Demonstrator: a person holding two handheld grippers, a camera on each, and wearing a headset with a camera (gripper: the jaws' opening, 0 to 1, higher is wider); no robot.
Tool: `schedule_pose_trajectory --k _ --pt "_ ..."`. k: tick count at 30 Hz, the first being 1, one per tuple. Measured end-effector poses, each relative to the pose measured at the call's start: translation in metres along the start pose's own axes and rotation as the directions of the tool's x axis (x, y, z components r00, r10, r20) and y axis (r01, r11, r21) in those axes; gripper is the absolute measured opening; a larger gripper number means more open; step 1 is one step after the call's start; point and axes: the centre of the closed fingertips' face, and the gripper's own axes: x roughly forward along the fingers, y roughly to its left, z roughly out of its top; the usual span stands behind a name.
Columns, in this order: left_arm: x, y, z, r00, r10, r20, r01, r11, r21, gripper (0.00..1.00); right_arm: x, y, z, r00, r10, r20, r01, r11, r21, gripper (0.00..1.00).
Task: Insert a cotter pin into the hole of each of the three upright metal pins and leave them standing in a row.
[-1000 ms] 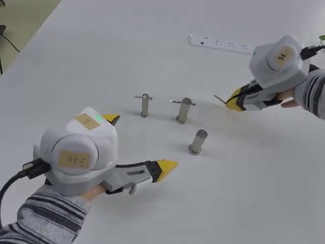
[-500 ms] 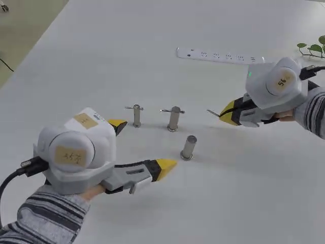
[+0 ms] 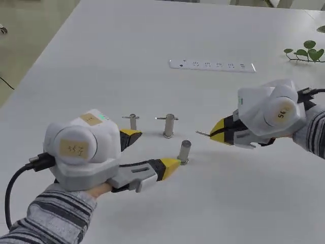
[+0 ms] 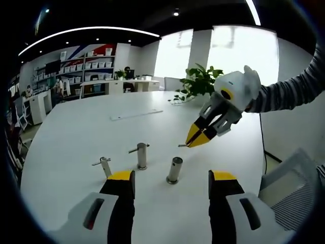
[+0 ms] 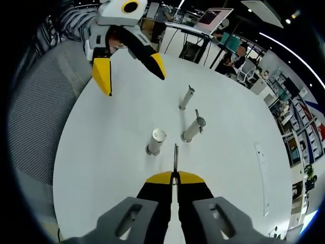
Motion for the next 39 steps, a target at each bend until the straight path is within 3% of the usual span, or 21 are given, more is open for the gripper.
schedule_pose_trajectory --k 8,16,20,30,39 --pt "0.005 -0.016 -0.003 0.9986 -0.045 -0.027 0.044 0.999 -0.022 0.43 -0.002 0.029 0.02 0.9988 0.038 0.03 -0.034 0.995 -0.098 0.0" --pt "0.008 -0.028 -0.002 0.9962 -0.083 -0.027 0.081 0.995 -0.062 0.33 -0.006 0.043 0.039 0.9964 0.051 0.068 -0.041 0.989 -0.142 0.0" --pt "0.009 -0.03 -0.002 0.9954 -0.093 -0.023 0.09 0.991 -0.103 0.27 -0.008 0.046 0.048 0.9949 0.052 0.086 -0.038 0.987 -0.155 0.0" --pt "0.008 -0.034 0.007 0.9914 -0.126 0.034 0.131 0.968 -0.213 0.13 -0.013 0.05 0.063 0.9916 0.047 0.12 -0.024 0.982 -0.187 0.0" --pt "0.007 -0.035 0.01 0.9896 -0.132 0.057 0.142 0.957 -0.253 0.05 -0.016 0.05 0.072 0.9896 0.033 0.14 -0.004 0.98 -0.198 0.0"
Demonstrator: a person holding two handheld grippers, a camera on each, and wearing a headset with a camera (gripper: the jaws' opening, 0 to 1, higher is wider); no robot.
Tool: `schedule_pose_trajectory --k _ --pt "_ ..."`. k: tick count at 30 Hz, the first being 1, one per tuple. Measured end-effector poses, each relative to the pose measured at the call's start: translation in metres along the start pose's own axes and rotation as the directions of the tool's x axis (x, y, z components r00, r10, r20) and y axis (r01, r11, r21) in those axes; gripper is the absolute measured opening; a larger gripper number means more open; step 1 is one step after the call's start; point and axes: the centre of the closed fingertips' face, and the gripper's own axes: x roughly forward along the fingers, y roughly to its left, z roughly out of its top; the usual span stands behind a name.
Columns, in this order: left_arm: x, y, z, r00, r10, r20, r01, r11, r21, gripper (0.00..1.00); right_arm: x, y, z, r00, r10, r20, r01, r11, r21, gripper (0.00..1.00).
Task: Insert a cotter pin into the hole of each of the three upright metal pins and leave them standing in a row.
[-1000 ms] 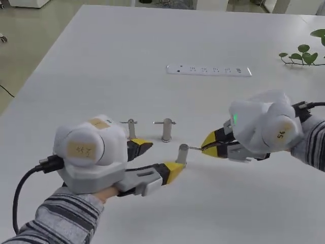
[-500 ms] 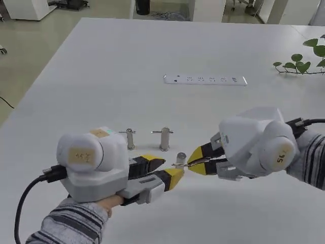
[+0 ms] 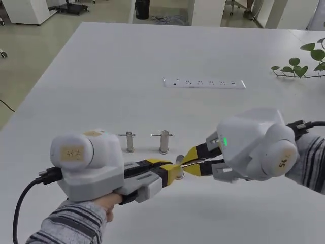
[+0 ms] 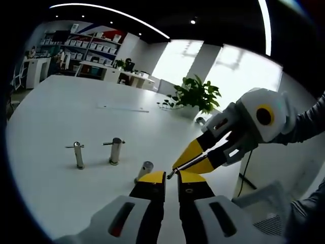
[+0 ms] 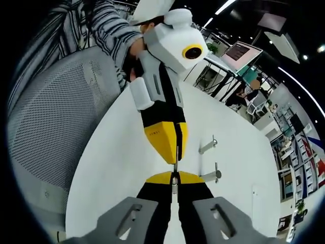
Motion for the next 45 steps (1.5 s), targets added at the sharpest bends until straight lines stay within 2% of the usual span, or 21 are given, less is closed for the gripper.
schedule_pose_trajectory --k 7,10,16,20,25,31,33,38,45 --pt "0.0 -0.003 0.002 0.9996 -0.02 0.02 0.021 0.999 -0.042 0.0 0.0 -0.001 0.003 0.9999 -0.006 0.01 0.007 1.0 -0.002 0.0" --pt "0.001 -0.002 0.002 0.9996 -0.02 0.02 0.02 0.999 -0.032 0.0 0.0 -0.001 0.003 0.9999 -0.01 0.011 0.01 1.0 0.002 0.0" --pt "0.0 -0.005 0.004 0.999 -0.034 0.029 0.033 0.999 0.029 0.0 -0.001 -0.004 -0.001 0.9995 -0.029 -0.006 0.03 0.999 0.018 0.0" --pt "-0.002 -0.009 0.004 0.9979 -0.06 0.025 0.058 0.995 0.081 0.0 -0.003 -0.005 -0.005 0.9996 -0.026 0.003 0.026 0.996 0.084 0.02" --pt "-0.003 -0.018 0.002 0.9938 -0.111 0.006 0.108 0.977 0.183 0.0 -0.005 0.001 -0.005 0.9994 0.017 0.03 -0.022 0.985 0.173 0.01" --pt "-0.005 -0.021 -0.003 0.9893 -0.142 -0.033 0.146 0.952 0.269 0.0 -0.006 0.006 -0.004 0.9982 0.041 0.044 -0.049 0.98 0.195 0.0" --pt "-0.005 -0.021 -0.005 0.9879 -0.148 -0.047 0.155 0.945 0.287 0.0 -0.006 0.008 -0.003 0.9979 0.049 0.041 -0.056 0.981 0.184 0.0" --pt "-0.005 -0.019 -0.008 0.9886 -0.137 -0.062 0.149 0.94 0.306 0.0 -0.005 0.01 -0.004 0.9982 0.053 0.027 -0.056 0.986 0.154 0.0" --pt "-0.003 -0.017 -0.009 0.9912 -0.119 -0.059 0.131 0.949 0.286 0.0 -0.006 0.01 -0.004 0.9985 0.052 0.016 -0.054 0.991 0.126 0.0"
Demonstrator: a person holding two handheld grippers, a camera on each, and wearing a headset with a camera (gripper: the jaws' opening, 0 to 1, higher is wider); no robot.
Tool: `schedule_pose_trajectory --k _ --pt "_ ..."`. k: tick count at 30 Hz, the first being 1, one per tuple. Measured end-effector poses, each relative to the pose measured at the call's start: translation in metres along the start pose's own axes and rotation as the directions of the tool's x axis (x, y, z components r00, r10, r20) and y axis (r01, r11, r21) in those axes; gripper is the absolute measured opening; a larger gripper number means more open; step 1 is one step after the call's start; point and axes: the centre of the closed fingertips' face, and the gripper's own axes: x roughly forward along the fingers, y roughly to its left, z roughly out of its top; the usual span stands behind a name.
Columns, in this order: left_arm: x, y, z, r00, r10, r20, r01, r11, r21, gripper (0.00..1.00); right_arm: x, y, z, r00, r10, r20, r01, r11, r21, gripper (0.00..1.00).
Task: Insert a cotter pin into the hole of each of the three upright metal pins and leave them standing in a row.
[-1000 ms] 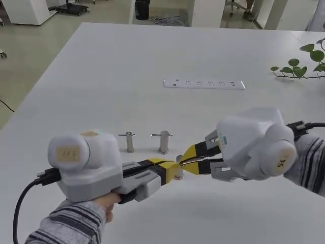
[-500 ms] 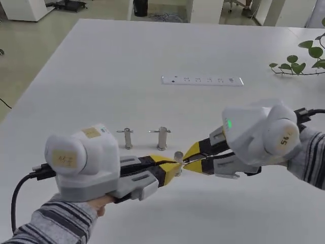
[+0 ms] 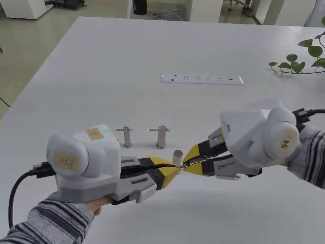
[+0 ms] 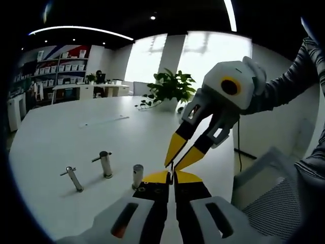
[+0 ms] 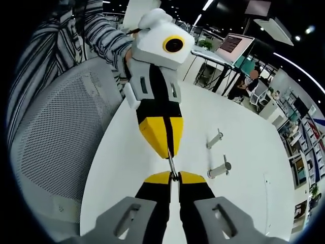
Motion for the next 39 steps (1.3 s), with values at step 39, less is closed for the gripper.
schedule_pose_trajectory --k 39 --pt "0.03 0.045 -0.013 0.9764 0.215 -0.017 -0.212 0.97 0.12 0.31 0.004 -0.028 -0.065 0.9884 -0.067 -0.136 0.068 0.998 -0.001 0.0"
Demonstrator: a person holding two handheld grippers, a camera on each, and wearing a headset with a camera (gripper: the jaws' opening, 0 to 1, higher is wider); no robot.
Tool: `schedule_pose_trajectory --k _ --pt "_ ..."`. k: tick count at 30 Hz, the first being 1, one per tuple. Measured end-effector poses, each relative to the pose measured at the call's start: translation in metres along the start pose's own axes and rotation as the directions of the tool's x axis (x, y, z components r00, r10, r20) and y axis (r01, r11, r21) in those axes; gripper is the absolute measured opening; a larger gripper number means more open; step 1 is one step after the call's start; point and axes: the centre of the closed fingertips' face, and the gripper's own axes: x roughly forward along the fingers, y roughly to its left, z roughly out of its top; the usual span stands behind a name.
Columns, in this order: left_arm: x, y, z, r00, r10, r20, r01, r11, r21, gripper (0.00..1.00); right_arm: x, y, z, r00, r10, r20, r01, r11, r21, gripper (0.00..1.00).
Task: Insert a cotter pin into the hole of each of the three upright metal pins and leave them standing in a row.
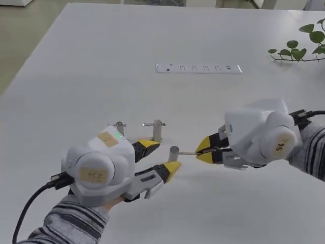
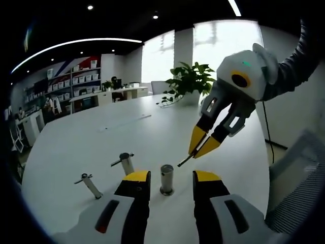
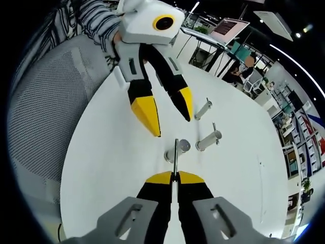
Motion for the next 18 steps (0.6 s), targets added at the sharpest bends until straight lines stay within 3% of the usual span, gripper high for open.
schedule_pose_trajectory --k 18 --pt "0.032 0.008 -0.03 0.9951 0.027 -0.095 -0.029 0.999 -0.022 0.28 0.016 -0.007 -0.023 0.9985 0.03 -0.044 -0.031 0.999 -0.009 0.0"
